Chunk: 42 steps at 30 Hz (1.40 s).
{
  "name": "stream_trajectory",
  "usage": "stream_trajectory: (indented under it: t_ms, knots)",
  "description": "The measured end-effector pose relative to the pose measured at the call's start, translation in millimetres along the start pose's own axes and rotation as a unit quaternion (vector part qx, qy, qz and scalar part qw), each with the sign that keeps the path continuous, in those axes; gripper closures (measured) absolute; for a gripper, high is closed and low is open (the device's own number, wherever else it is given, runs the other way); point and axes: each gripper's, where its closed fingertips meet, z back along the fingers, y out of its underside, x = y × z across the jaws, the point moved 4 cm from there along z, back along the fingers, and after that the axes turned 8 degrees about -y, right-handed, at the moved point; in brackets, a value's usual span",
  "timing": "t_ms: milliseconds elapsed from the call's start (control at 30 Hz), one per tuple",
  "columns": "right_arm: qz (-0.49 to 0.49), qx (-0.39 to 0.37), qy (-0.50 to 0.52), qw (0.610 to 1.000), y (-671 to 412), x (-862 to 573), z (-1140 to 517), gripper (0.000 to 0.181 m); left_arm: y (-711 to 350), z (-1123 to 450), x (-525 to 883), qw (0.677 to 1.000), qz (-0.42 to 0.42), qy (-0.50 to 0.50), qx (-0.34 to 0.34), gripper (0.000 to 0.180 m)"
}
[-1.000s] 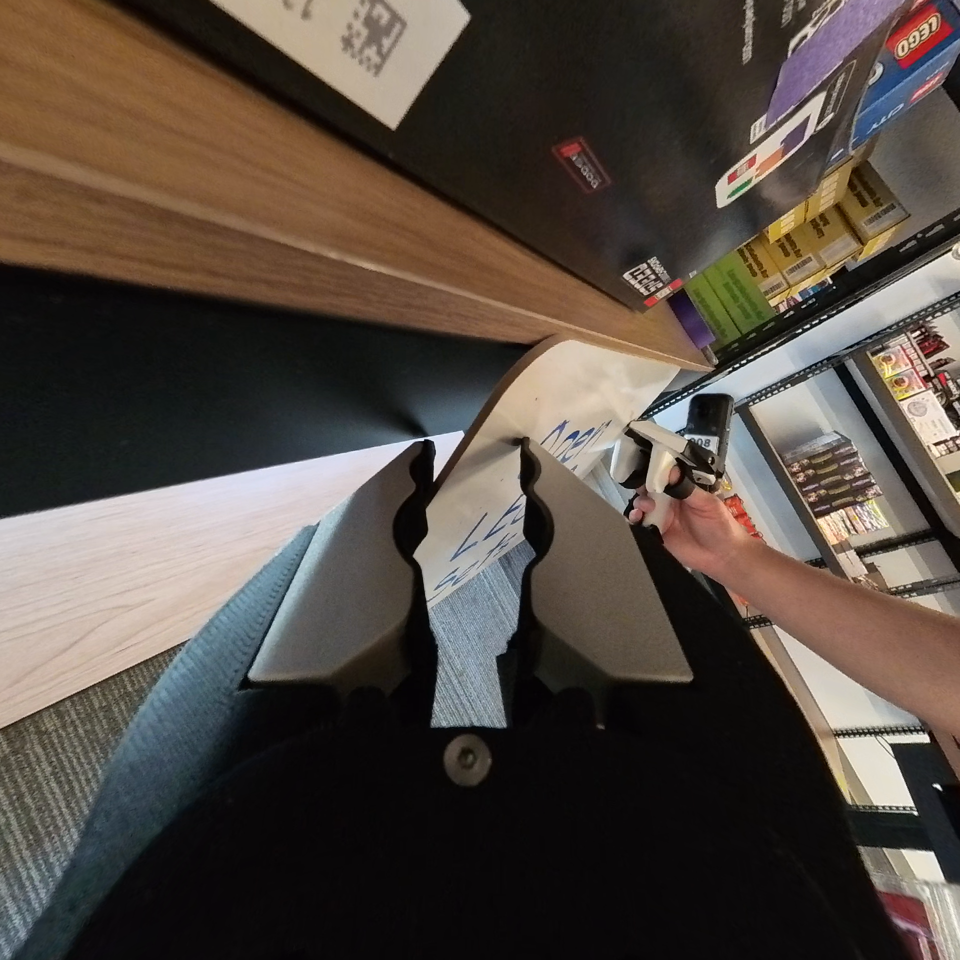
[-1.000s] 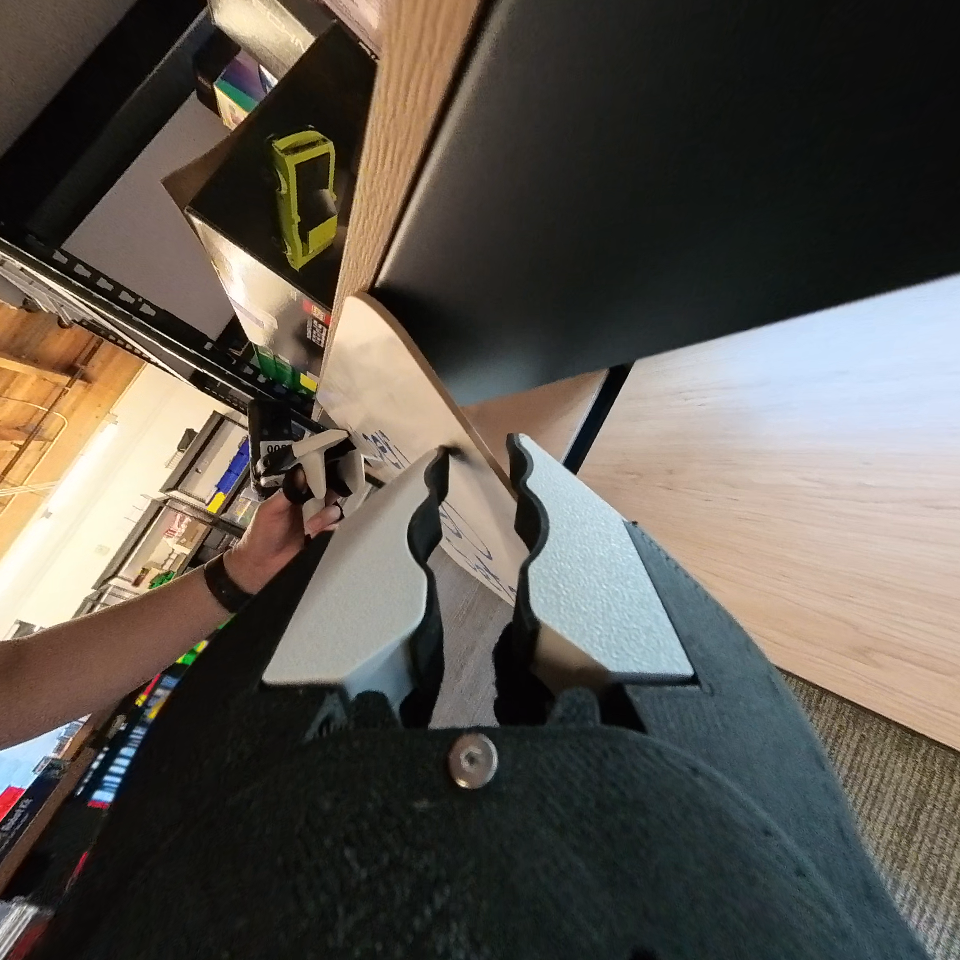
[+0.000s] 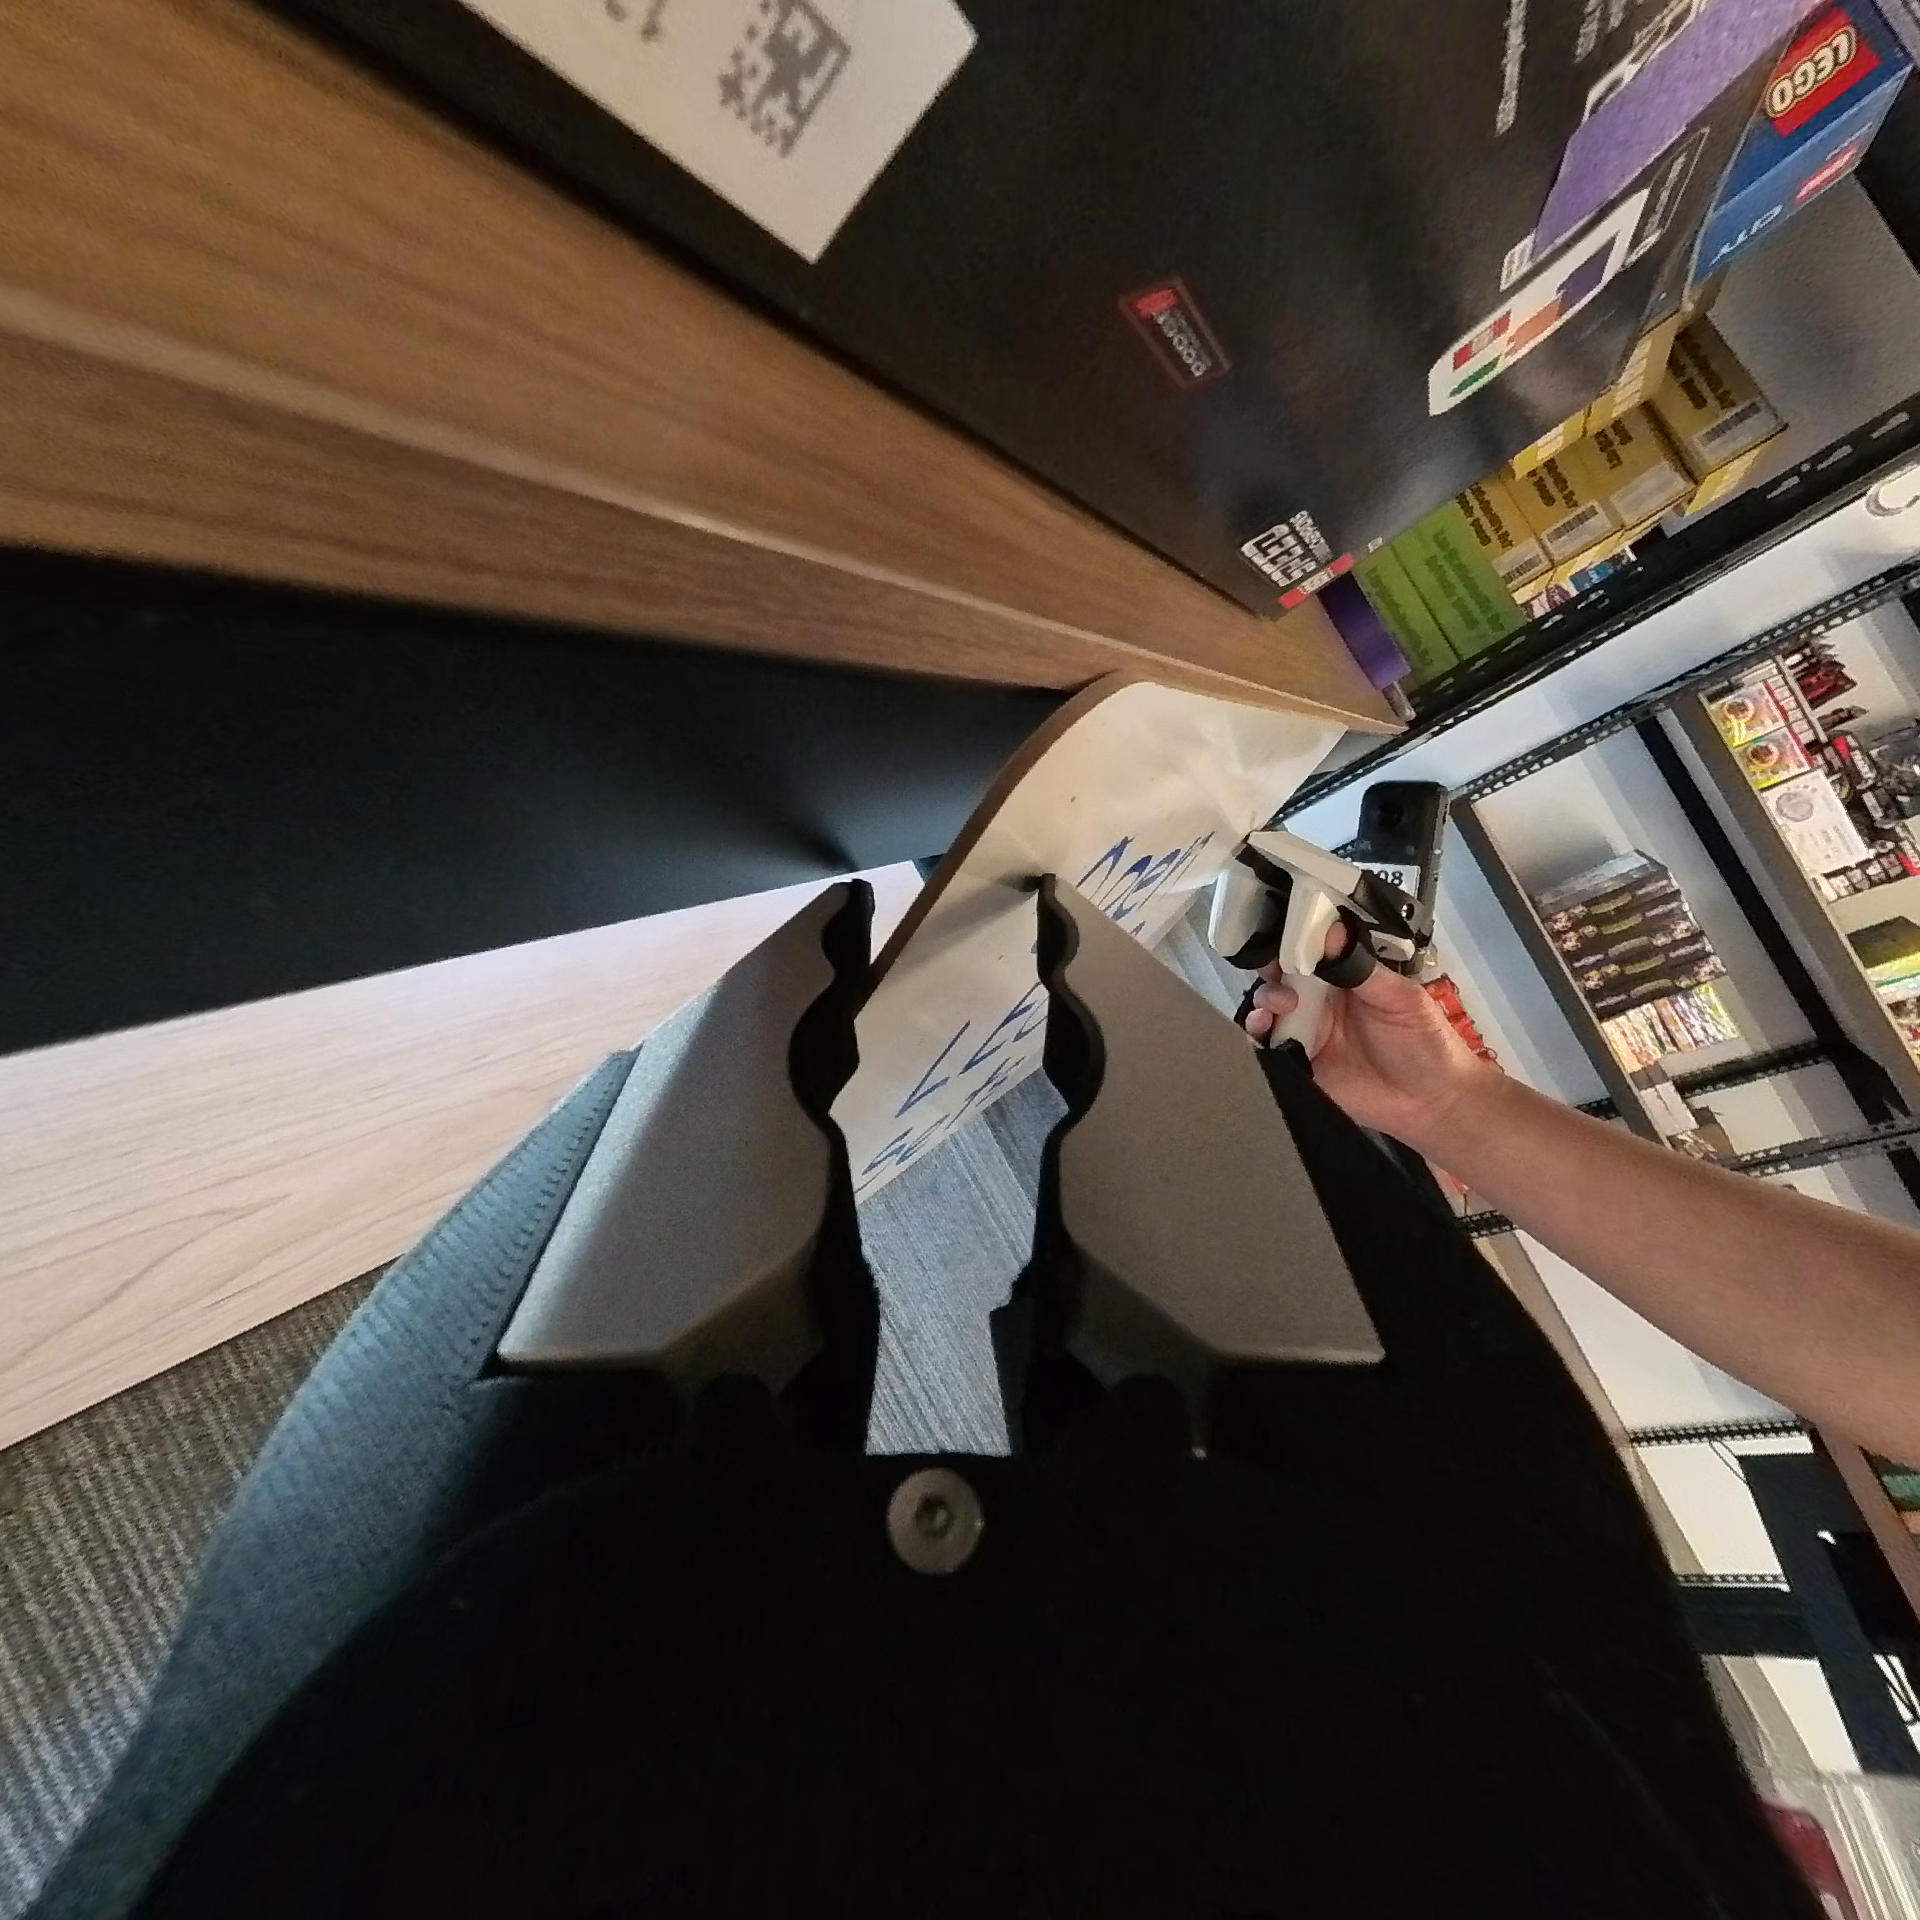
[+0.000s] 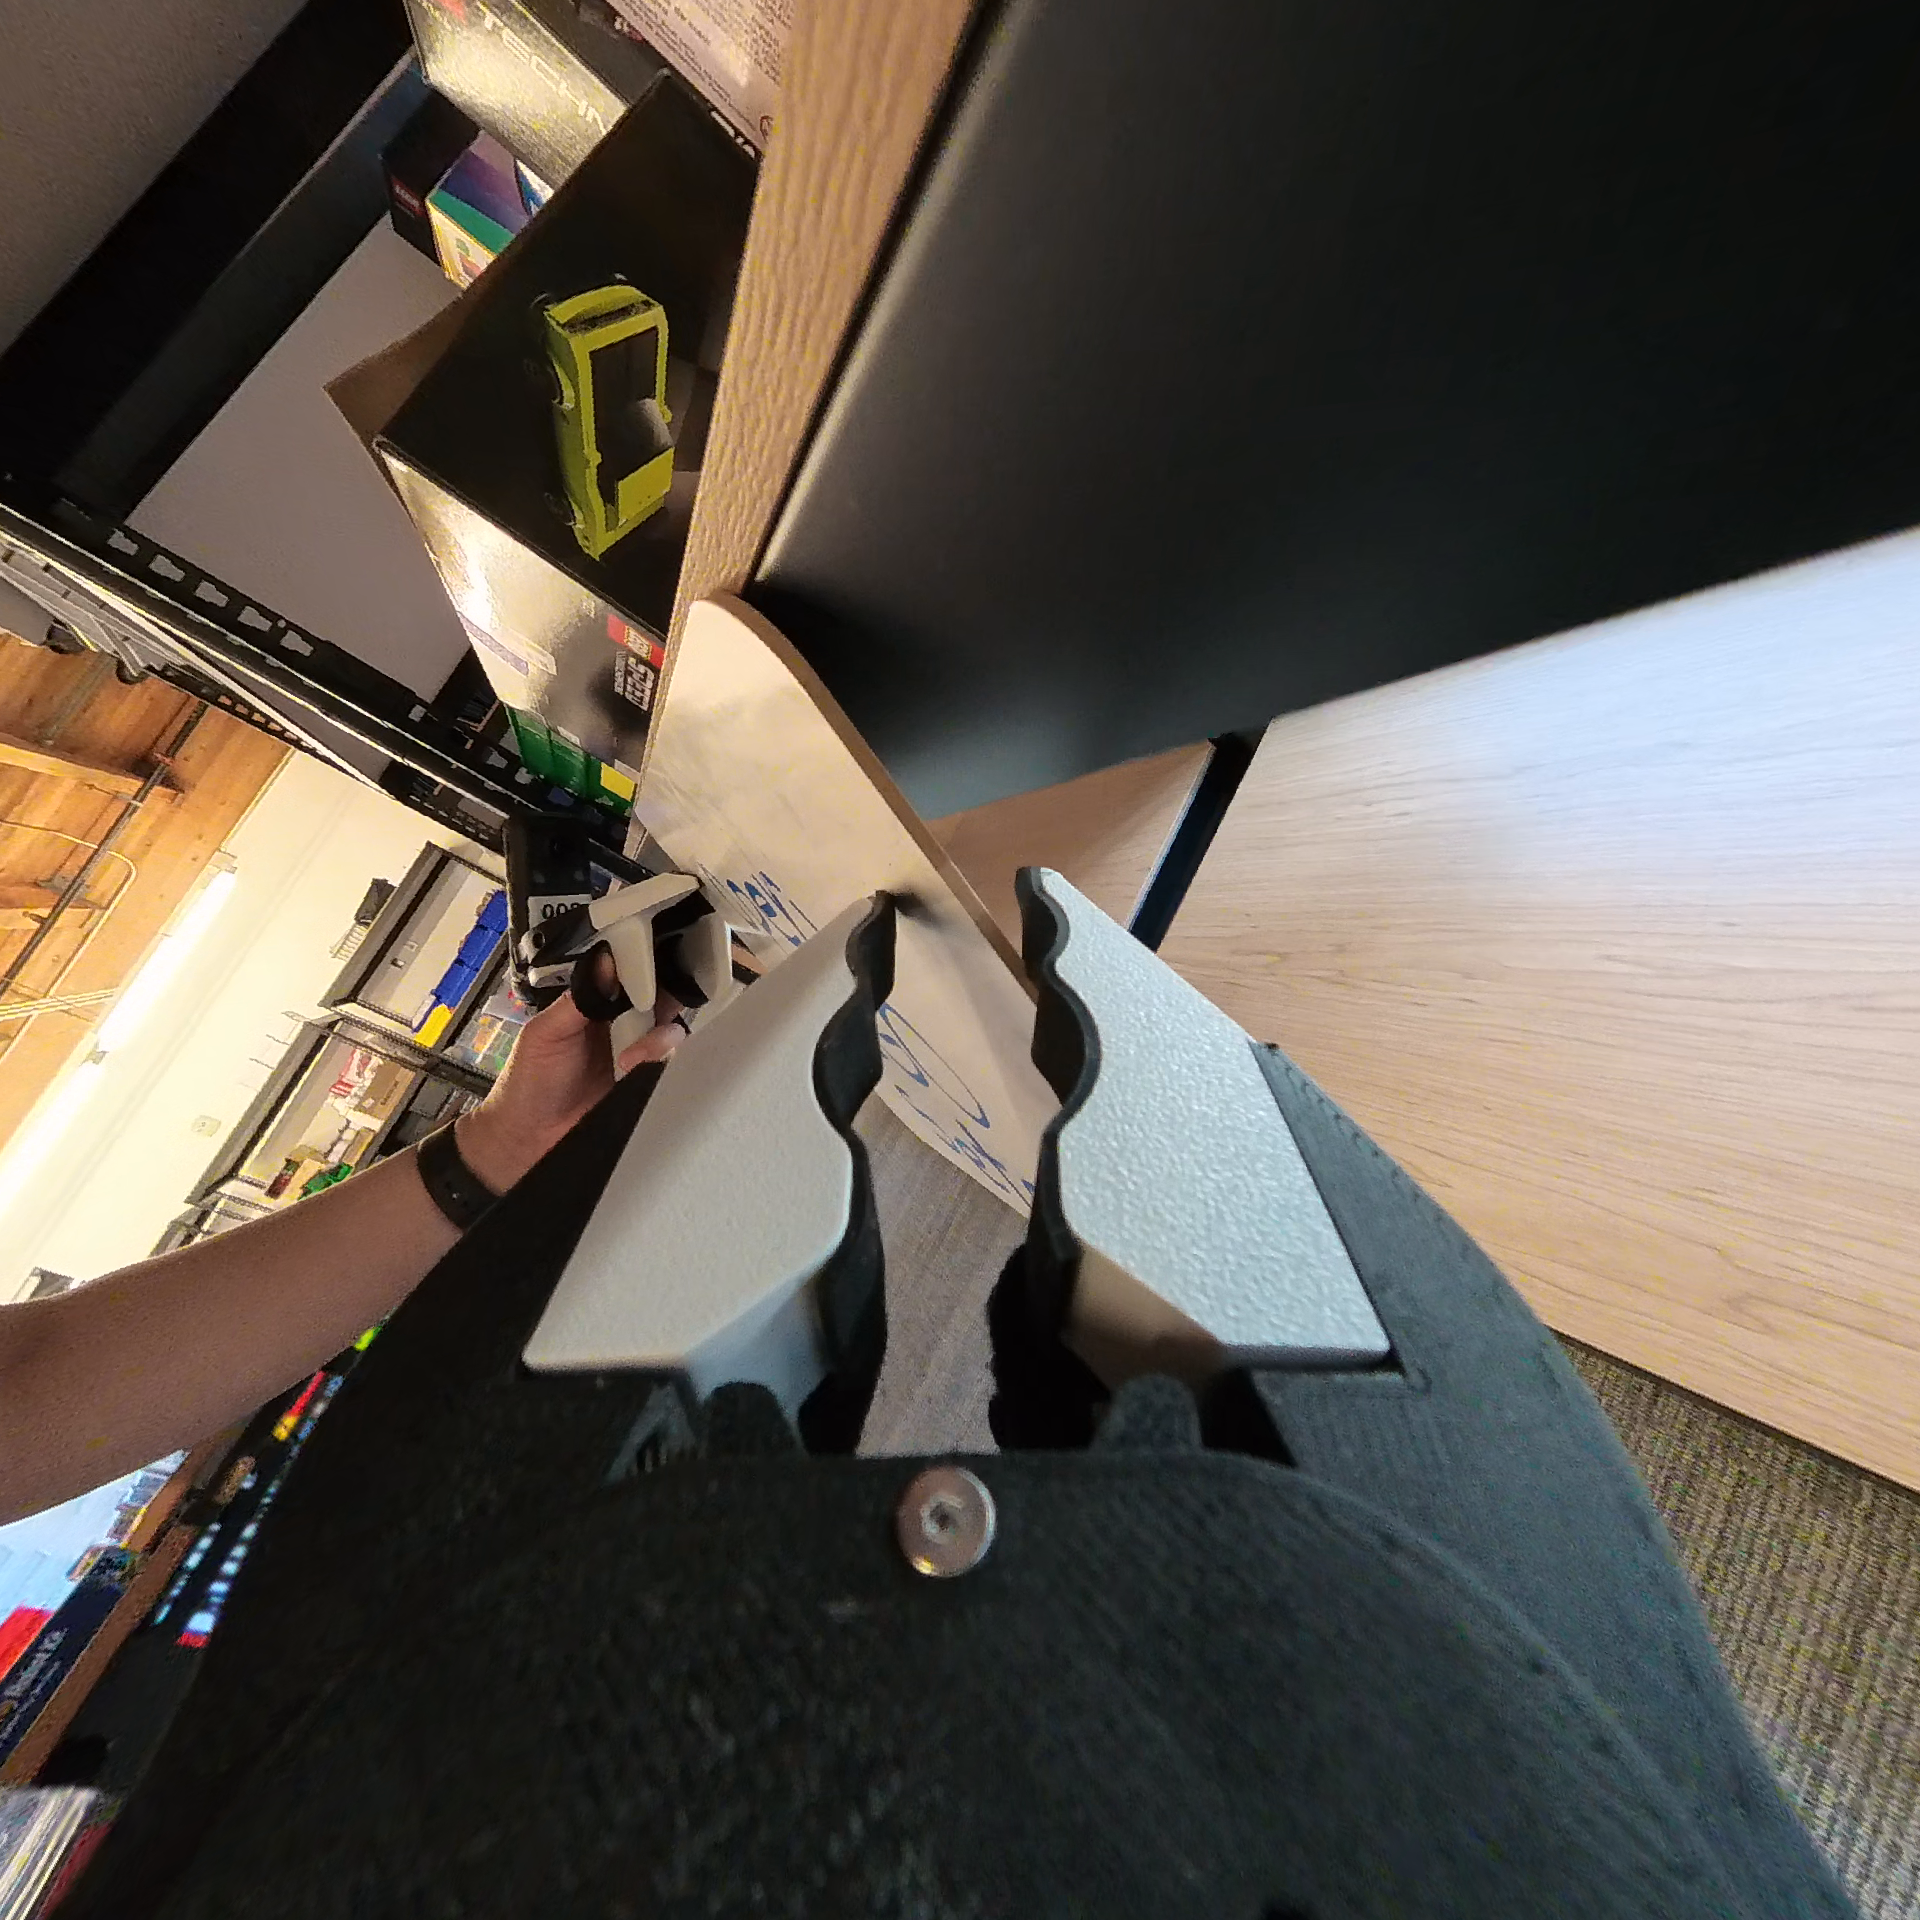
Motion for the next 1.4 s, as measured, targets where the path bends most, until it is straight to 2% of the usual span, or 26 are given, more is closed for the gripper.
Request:
stream_trajectory:
  t_ms: [1167, 1400]
  knots:
    - [-0.030, -0.035, -0.005, 0.999, 1.1, 7.7, 1.9, 0.159, -0.6, 6.4, -3.7, 1.000, 0.024, 0.005, 0.004, 0.155]
    - [-0.078, -0.057, -0.033, 0.995, 3.5, 27.9, 11.7, 0.167, 0.8, 26.0, -20.7, 0.995, 0.084, 0.058, -0.012, 0.168]
